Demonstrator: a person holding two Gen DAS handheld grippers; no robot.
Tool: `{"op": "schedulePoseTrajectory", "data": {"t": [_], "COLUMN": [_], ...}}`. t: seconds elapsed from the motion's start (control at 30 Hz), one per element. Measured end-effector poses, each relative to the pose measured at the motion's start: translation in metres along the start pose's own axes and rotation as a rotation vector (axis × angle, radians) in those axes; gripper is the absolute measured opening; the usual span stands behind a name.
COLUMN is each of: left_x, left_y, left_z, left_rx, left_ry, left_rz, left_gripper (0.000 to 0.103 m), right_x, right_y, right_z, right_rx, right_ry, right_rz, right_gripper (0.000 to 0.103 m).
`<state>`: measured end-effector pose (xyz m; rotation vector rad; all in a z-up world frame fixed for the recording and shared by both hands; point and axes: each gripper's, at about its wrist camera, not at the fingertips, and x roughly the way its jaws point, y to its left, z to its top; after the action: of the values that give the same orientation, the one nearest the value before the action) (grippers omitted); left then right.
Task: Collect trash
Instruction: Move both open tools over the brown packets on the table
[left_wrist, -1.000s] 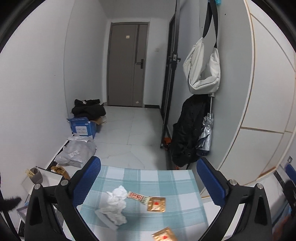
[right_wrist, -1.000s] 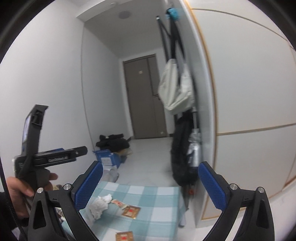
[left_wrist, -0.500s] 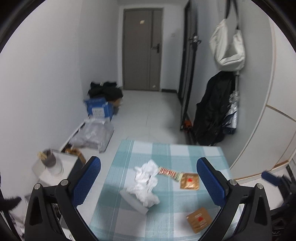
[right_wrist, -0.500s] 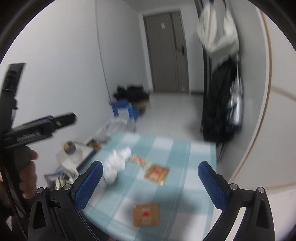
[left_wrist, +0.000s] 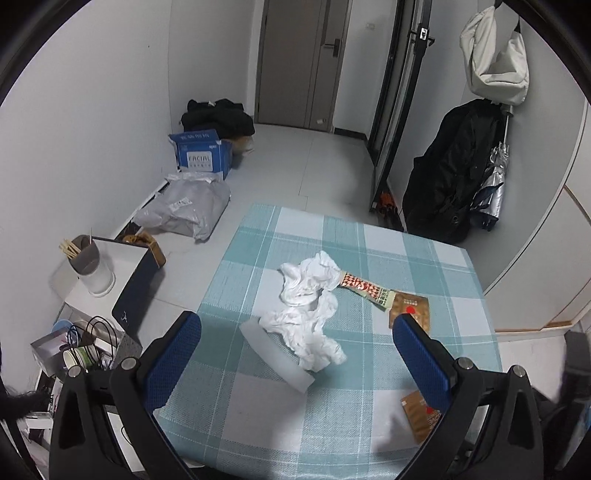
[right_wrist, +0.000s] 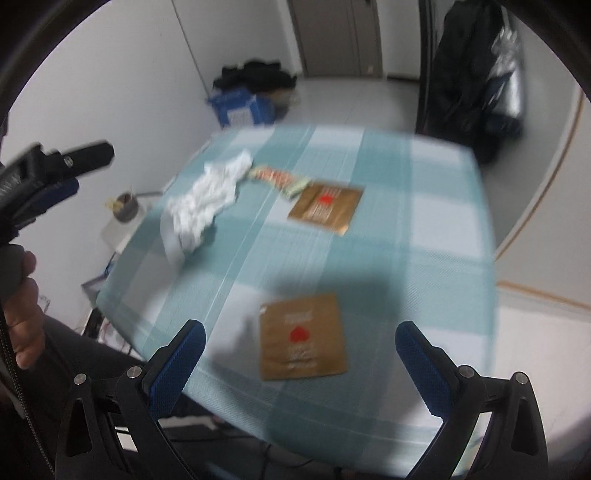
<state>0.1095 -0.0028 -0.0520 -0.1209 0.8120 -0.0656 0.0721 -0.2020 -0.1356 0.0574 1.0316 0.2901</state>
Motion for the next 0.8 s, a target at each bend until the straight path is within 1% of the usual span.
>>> {"op": "schedulePoseTrajectory", "data": {"t": [0.07, 0.2, 0.3, 0.4, 0.5, 0.57, 0.67, 0.73, 0.8], "left_x": [-0.004, -0.002, 0.001, 0.002, 0.002, 0.002, 0.004, 0.002, -0.002], "left_y": [0.008, 0.027, 0.037, 0.041, 0.044, 0.045, 0.048, 0.049, 0.048], "left_z": [0.002, 0.005, 0.006, 0.007, 0.006, 0.006, 0.006, 0.006, 0.007], "left_rx": [-0.029, -0.102, -0.146, -0.164, -0.166, -0.17, -0.181, -0.194, -0.182], "left_ry": [-0.008, -0.003, 0.009, 0.005, 0.007, 0.011, 0.017, 0.0, -0.024], "left_rz": [-0.003, -0.017, -0.036, -0.068, -0.076, -0.081, -0.094, -0.115, -0.107], "left_gripper": [0.102, 0.102, 0.102, 0.102, 0.102, 0.102, 0.102, 0.102, 0.102], "right_x": [0.01, 0.02, 0.027, 0.035, 0.043, 0.044, 0.046, 0.046, 0.047], "right_y": [0.002, 0.004, 0.009, 0.013, 0.013, 0.013, 0.011, 0.012, 0.011], "right_z": [-0.001, -0.002, -0.004, -0.007, -0.01, -0.011, -0.009, -0.009, -0.009], "right_rx": [0.003, 0.003, -0.04, -0.084, -0.1, -0.113, -0.125, -0.136, -0.135], "right_ry": [0.018, 0.032, 0.047, 0.068, 0.093, 0.085, 0.076, 0.076, 0.075], "right_rz": [-0.036, -0.081, -0.113, -0.132, -0.148, -0.185, -0.187, -0.189, -0.186], "right_gripper": [0.103, 0.103, 0.103, 0.101, 0.097, 0.094, 0.093, 0.093, 0.093]}}
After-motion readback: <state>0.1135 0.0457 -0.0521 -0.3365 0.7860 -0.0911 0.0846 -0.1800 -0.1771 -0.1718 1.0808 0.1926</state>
